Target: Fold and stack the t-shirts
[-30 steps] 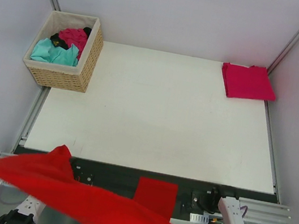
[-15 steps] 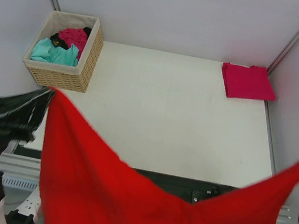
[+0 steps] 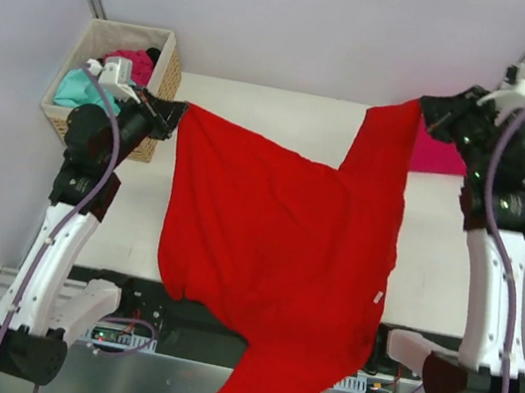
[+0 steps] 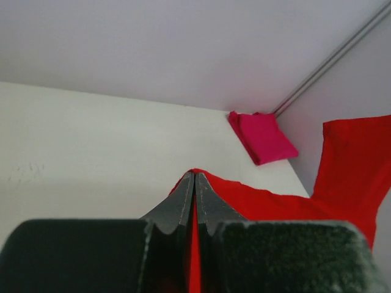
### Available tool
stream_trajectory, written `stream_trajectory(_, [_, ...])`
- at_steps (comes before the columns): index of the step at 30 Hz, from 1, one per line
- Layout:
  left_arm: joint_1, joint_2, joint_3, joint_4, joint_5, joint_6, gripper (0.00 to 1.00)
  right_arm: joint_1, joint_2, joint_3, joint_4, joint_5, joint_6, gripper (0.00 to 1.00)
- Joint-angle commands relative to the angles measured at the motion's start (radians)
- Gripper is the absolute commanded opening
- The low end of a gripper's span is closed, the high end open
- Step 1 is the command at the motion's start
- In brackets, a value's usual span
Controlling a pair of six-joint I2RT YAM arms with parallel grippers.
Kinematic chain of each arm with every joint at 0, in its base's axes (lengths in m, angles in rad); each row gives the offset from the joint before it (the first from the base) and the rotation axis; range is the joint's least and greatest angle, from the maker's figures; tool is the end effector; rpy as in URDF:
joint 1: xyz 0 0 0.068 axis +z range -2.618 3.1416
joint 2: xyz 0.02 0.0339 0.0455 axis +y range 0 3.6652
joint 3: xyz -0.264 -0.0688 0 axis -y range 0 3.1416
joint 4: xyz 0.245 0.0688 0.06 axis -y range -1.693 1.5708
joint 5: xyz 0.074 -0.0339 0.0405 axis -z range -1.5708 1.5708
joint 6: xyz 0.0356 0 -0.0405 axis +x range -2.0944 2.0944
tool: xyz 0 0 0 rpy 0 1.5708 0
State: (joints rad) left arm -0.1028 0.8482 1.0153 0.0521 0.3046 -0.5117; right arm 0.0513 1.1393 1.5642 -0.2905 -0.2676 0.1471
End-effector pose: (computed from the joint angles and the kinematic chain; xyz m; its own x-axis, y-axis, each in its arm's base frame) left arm 0.1803 -0.0293 0.4349 -0.0019 -0.4694 -0.8830 0.4452 0.7903 -0.4211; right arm 0.2147 0.0204 0.5235 0.0868 0.1460 -0.9855 -0.3274 0.9384 0.1102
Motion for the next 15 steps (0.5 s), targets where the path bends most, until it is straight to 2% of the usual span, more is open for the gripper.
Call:
stream_trajectory(1, [0.009,0.133,-0.064,0.268,-0.084,0.015,0.00,0.004,0.190,-0.009,0.149,0.007,-0.021,0.00])
stream_trajectory(5, [0.009,0.323,-0.080,0.351,-0.148,0.012,0.00,0.004,0.449,0.052,0.172,0.013,-0.018,0.00])
stream_trajectory(7, [0.009,0.448,-0.066,0.393,-0.176,0.009,0.00,0.004,0.561,0.143,0.159,0.025,-0.021,0.00])
stream_trajectory(11, [0.011,0.662,0.067,0.397,-0.191,0.006,0.00,0.004,0.849,0.321,0.116,0.038,-0.030,0.00])
stream_trajectory(15, [0.012,0.921,0.254,0.347,-0.193,-0.008,0.00,0.002,1.034,0.505,0.079,0.047,-0.024,0.00])
